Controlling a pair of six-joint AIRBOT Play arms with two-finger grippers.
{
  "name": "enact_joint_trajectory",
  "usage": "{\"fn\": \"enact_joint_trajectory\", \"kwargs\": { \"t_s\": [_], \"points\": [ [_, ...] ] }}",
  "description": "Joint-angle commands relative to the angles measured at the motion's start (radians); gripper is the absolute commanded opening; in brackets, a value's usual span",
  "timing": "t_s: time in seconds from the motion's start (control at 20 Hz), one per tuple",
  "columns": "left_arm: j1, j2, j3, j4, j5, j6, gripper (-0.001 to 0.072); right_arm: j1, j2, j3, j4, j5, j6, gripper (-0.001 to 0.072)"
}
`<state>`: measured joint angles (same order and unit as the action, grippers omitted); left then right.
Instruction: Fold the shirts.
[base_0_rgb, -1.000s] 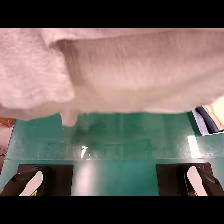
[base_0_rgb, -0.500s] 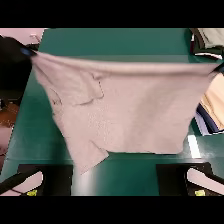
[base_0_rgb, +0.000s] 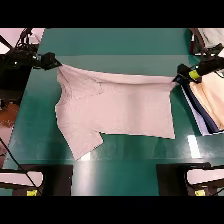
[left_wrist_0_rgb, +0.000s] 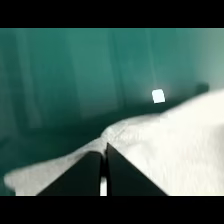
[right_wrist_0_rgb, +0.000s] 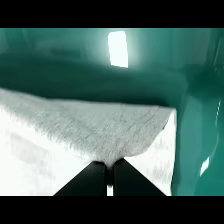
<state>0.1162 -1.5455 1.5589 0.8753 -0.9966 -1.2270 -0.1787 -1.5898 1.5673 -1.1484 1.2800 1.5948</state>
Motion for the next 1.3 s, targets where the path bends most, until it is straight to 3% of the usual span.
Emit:
{"fn": "enact_joint_trajectory", "kwargs": {
  "t_s": [0.0,0.2,0.55,1.0,1.15,1.2,1.25],
  "points": [
    [-0.002,-0.035,-0.003,0.002,0.197,0.093,0.0022,0.026,-0.032,-0.004,-0.005,-0.246,-0.006,0.0018],
    [-0.001,-0.035,-0.003,0.032,0.136,0.201,0.0022,0.047,-0.032,-0.005,-0.015,-0.239,-0.066,0.0018],
    [-0.001,-0.035,-0.055,0.347,-0.214,0.206,0.0021,0.16,-0.032,-0.005,-0.292,0.03,-0.065,0.0017],
    [-0.001,-0.035,-0.179,0.374,-0.201,0.2,0.0022,0.193,-0.034,-0.015,-0.285,0.14,-0.013,0.0019],
    [-0.001,-0.035,-0.179,0.374,-0.205,0.142,0.0024,0.193,-0.034,-0.065,-0.283,0.156,-0.012,0.0024],
    [-0.001,-0.035,-0.179,0.375,-0.205,0.135,0.0183,0.193,-0.034,-0.081,-0.282,0.153,-0.013,0.0054],
    [-0.001,-0.035,-0.179,0.374,-0.209,0.123,0.0529,0.193,-0.034,-0.092,-0.282,0.15,-0.013,0.0197]
  ]
}}
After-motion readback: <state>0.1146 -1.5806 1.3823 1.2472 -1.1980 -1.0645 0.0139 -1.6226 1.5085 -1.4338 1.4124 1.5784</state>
